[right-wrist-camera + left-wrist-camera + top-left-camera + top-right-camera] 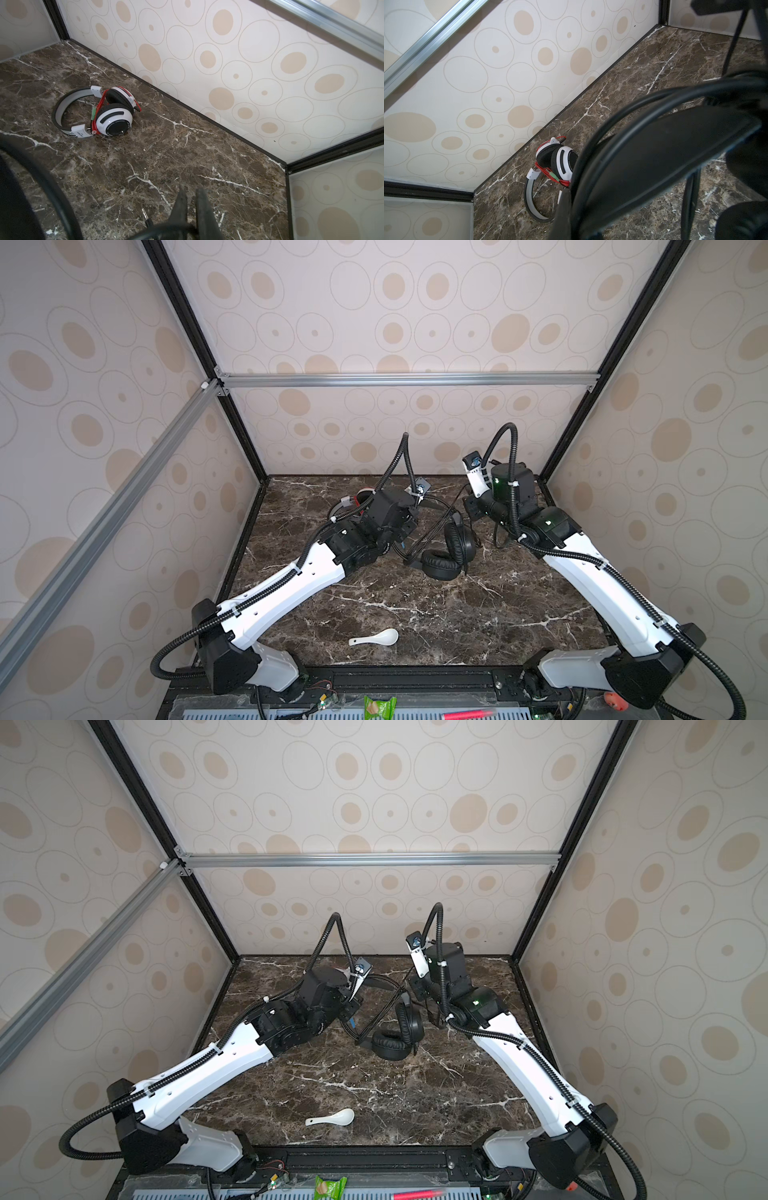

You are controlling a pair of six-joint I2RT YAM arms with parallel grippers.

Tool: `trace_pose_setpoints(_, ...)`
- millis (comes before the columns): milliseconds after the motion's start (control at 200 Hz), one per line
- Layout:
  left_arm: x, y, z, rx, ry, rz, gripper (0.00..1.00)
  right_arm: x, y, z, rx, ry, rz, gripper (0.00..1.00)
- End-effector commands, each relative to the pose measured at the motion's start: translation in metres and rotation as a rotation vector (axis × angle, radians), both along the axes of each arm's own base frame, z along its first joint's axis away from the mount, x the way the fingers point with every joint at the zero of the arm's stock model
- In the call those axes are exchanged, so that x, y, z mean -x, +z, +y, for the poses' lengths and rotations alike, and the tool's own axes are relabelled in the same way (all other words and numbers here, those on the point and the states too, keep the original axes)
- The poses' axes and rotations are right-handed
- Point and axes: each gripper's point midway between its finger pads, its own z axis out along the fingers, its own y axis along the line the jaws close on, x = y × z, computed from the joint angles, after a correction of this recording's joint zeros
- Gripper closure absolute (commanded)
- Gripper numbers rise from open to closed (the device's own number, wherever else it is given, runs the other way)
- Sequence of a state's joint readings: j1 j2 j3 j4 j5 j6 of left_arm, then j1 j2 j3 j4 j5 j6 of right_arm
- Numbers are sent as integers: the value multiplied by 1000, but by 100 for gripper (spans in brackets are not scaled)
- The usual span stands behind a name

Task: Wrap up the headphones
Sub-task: 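Release the cable and draw the right gripper back from the headphones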

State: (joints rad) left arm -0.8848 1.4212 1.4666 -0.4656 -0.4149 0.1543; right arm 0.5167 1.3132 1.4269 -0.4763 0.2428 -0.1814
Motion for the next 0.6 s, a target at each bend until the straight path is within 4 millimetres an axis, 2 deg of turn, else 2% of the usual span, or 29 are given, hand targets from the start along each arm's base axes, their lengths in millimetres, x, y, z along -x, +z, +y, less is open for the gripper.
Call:
trace_pose_setpoints(0, 9, 39, -7, 99, -45, -48, 100, -8, -3, -7, -107, -39, 1, 87)
trace_pose_setpoints(225, 14, 61, -9, 160, -66, -63, 100, -4, -23, -5, -178, -10, 22, 80)
trace_pose_setpoints(595, 28, 91, -18, 266, -148, -50, 100, 7, -47, 18, -321, 119, 43, 74)
